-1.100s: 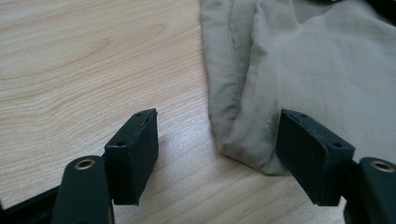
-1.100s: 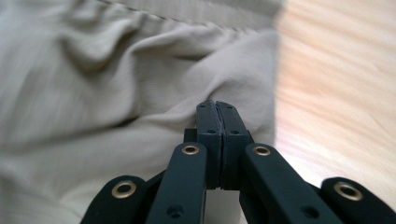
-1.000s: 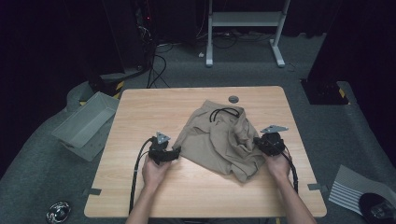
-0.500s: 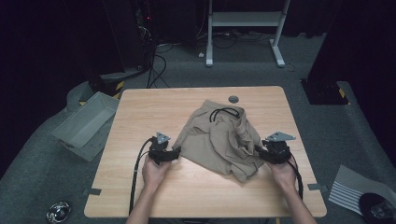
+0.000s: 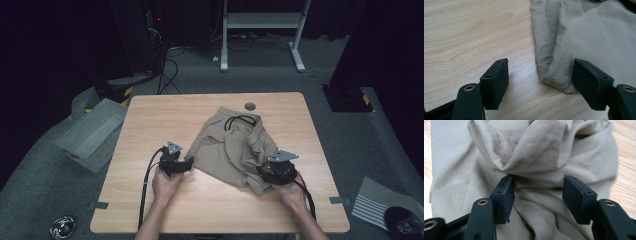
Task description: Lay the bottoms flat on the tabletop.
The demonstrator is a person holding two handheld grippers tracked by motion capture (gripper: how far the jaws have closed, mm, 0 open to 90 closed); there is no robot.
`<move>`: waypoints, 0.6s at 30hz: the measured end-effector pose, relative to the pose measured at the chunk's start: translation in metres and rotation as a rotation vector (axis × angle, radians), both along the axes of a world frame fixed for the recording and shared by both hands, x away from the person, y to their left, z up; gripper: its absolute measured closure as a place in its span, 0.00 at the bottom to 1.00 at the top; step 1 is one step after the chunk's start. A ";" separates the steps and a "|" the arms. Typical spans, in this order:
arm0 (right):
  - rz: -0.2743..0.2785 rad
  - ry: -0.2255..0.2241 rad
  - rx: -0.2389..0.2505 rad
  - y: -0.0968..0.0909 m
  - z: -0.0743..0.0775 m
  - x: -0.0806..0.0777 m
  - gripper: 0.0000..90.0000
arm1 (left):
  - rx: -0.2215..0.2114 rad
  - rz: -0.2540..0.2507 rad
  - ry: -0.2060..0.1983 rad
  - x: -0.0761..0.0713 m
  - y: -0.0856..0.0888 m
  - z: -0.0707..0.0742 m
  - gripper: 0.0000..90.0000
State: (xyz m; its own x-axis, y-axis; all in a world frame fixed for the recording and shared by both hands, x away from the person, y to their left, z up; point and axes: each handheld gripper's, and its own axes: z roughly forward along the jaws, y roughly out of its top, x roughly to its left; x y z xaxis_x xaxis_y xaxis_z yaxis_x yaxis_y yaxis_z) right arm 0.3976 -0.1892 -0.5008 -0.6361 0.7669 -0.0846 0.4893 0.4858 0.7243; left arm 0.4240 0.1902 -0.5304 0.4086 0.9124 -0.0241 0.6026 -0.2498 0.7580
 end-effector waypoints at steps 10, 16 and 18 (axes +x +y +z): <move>0.016 0.007 0.000 0.011 -0.002 0.017 0.90 | -0.002 -0.017 -0.007 -0.003 0.001 0.000 0.41; 0.018 0.007 0.023 0.007 0.001 0.021 0.97 | 0.004 -0.002 -0.012 -0.009 0.006 0.001 0.43; 0.018 0.000 0.023 0.006 0.003 0.021 0.98 | 0.020 -0.001 -0.011 -0.012 0.008 0.002 0.44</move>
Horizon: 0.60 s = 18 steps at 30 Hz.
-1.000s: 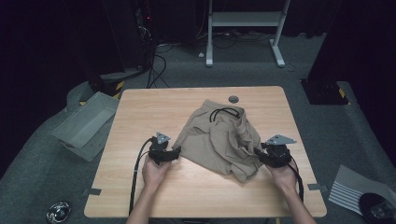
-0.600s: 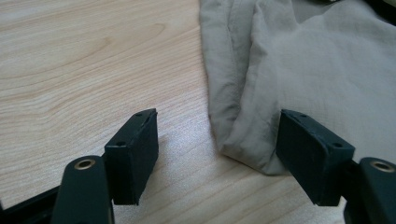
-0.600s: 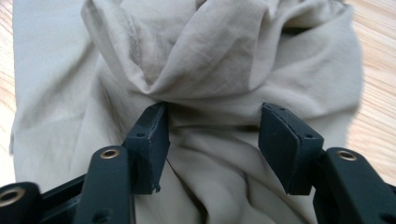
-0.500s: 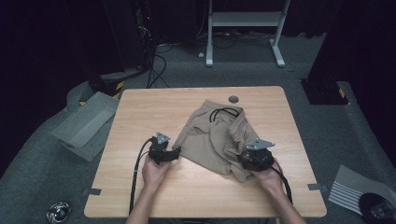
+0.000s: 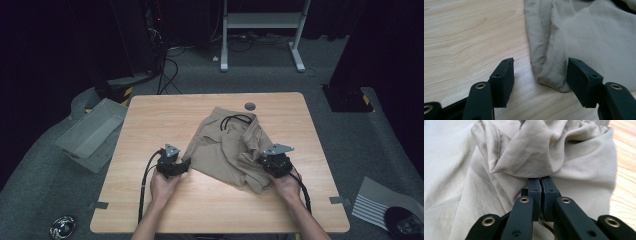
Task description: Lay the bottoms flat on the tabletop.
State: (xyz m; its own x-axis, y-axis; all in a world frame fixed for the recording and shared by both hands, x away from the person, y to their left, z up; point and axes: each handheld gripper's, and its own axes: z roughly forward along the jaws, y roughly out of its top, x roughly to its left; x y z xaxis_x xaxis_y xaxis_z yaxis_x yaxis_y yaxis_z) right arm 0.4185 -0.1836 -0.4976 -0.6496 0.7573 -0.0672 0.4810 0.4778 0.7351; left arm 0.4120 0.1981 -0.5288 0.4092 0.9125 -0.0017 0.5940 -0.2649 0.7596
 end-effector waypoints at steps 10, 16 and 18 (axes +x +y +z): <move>-0.120 -0.023 0.037 -0.032 0.010 0.016 0.97 | 0.061 0.015 -0.001 -0.022 0.016 0.003 0.45; -0.199 0.047 0.035 -0.047 -0.003 0.031 0.89 | 0.023 0.038 0.044 -0.023 0.026 0.004 0.43; -0.205 0.050 0.055 -0.047 -0.002 0.028 0.76 | 0.020 0.049 0.072 -0.020 0.026 0.006 0.38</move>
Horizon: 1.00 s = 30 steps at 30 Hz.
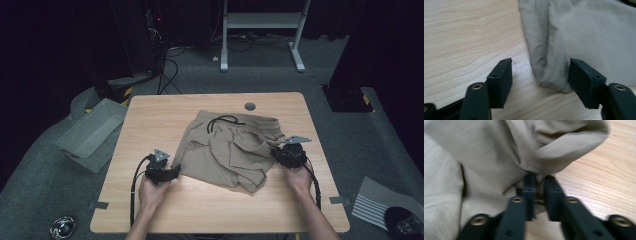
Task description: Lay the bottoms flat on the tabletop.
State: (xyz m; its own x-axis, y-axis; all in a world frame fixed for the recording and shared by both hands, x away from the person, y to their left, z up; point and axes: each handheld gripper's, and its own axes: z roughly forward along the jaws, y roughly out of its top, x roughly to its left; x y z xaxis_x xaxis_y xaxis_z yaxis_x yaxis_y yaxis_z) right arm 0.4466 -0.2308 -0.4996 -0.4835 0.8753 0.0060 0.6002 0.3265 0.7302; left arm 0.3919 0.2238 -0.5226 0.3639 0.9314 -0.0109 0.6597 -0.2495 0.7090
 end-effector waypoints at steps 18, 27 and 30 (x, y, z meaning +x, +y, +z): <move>0.130 0.004 -0.026 0.034 -0.001 -0.036 0.67 | -0.019 -0.037 -0.037 0.006 -0.019 -0.005 0.37; 0.098 0.001 -0.058 0.037 -0.009 -0.012 0.90 | -0.012 -0.045 -0.035 0.004 -0.016 -0.005 0.35; 0.064 -0.030 -0.063 0.031 -0.002 -0.009 0.88 | -0.010 -0.045 -0.034 0.004 -0.015 -0.005 0.35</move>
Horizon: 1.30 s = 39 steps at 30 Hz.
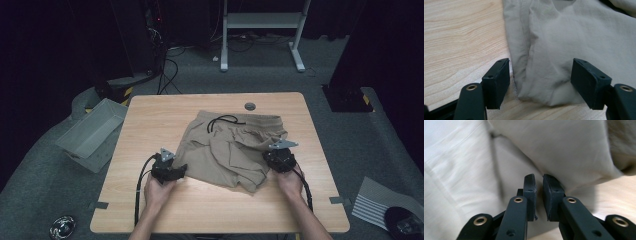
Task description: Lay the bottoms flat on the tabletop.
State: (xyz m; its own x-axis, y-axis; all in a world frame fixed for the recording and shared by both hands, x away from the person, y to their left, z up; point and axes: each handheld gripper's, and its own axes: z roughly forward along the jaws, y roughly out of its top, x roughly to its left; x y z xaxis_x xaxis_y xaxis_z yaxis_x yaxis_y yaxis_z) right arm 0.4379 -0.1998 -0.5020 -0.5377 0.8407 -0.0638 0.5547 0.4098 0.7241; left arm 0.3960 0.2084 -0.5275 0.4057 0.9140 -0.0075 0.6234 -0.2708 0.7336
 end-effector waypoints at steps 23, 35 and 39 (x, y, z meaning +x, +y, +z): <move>0.014 0.098 0.003 0.016 -0.013 0.002 0.62 | 0.002 0.000 0.000 0.001 -0.013 0.000 0.34; 0.096 0.098 -0.009 0.028 -0.013 0.018 0.61 | 0.006 0.004 0.000 -0.018 -0.002 0.001 0.37; 0.103 0.097 -0.011 0.041 -0.013 0.029 0.61 | 0.009 0.028 0.011 -0.022 0.002 0.002 0.36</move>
